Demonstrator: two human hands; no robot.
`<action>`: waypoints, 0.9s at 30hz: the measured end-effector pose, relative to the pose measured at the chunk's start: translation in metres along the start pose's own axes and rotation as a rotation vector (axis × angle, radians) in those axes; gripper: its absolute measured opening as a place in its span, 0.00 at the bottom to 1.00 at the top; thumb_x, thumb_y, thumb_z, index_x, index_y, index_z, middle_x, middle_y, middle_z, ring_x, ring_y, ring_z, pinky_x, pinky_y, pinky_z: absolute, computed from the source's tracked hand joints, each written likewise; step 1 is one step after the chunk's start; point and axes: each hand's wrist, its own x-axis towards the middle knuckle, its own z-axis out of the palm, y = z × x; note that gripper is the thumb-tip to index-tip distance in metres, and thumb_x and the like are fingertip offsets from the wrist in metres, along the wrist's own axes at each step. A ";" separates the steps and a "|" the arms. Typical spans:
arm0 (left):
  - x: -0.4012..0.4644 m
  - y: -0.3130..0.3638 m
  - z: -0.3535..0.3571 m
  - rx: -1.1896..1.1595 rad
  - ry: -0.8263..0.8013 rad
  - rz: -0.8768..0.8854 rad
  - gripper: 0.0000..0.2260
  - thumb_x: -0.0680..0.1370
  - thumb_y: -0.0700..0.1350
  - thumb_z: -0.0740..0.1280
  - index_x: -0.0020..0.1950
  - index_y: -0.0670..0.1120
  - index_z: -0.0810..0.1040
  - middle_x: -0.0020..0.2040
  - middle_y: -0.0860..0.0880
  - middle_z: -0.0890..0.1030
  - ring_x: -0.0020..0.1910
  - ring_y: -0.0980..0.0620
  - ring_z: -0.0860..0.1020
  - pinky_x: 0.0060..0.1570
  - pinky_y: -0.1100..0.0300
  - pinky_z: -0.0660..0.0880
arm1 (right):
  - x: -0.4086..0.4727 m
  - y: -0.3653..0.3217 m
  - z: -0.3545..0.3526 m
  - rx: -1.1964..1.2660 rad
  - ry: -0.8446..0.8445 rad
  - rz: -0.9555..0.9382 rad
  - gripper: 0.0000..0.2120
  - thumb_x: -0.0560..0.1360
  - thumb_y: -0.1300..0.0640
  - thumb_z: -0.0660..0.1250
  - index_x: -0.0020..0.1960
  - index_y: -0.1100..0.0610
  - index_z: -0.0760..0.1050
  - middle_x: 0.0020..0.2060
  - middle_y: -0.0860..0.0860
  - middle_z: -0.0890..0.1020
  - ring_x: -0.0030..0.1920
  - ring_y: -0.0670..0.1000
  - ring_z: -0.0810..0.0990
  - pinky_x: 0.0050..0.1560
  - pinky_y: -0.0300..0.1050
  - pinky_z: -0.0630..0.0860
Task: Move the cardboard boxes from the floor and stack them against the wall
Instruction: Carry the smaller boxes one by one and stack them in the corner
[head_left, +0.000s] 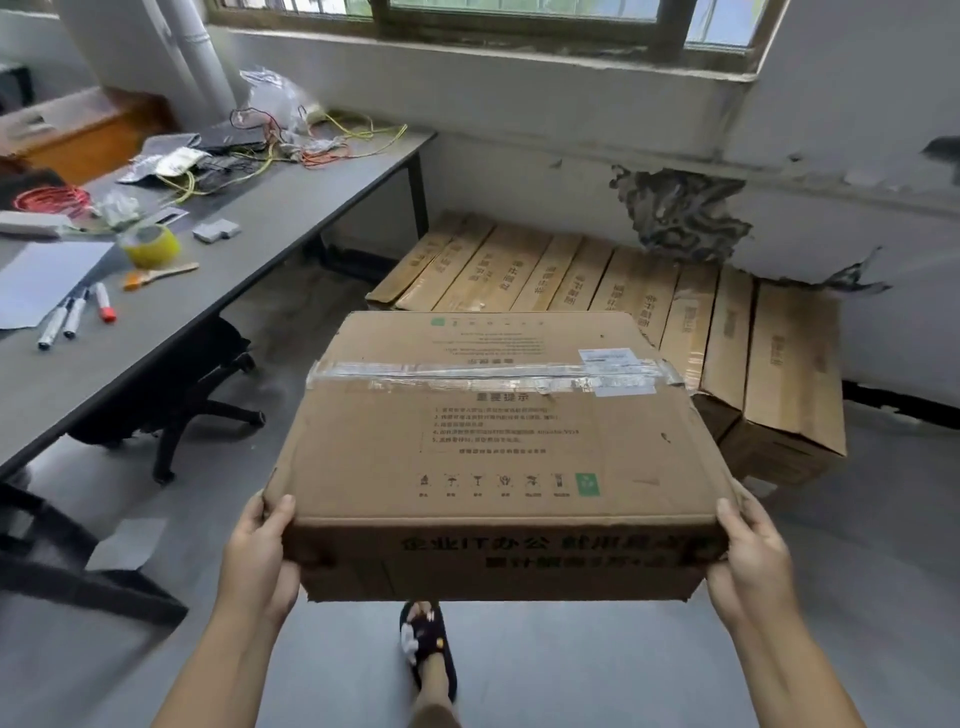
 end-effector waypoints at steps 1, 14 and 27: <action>0.021 0.005 0.010 0.004 0.000 0.005 0.09 0.82 0.38 0.57 0.60 0.47 0.70 0.50 0.51 0.77 0.49 0.53 0.75 0.66 0.40 0.65 | 0.016 0.003 0.017 0.005 0.007 -0.002 0.13 0.81 0.63 0.55 0.55 0.51 0.75 0.46 0.47 0.82 0.40 0.41 0.83 0.39 0.34 0.80; 0.307 0.127 0.151 0.117 -0.122 -0.021 0.09 0.82 0.38 0.57 0.54 0.46 0.75 0.50 0.49 0.79 0.48 0.51 0.77 0.59 0.48 0.70 | 0.199 0.020 0.250 0.041 0.132 0.001 0.15 0.80 0.67 0.54 0.52 0.54 0.77 0.34 0.41 0.84 0.36 0.39 0.83 0.41 0.30 0.78; 0.539 0.161 0.352 0.136 -0.095 -0.081 0.09 0.81 0.36 0.57 0.52 0.46 0.75 0.48 0.49 0.79 0.41 0.54 0.77 0.44 0.52 0.72 | 0.438 -0.001 0.405 0.076 0.190 0.040 0.13 0.80 0.67 0.55 0.52 0.53 0.75 0.33 0.41 0.84 0.35 0.39 0.82 0.39 0.32 0.79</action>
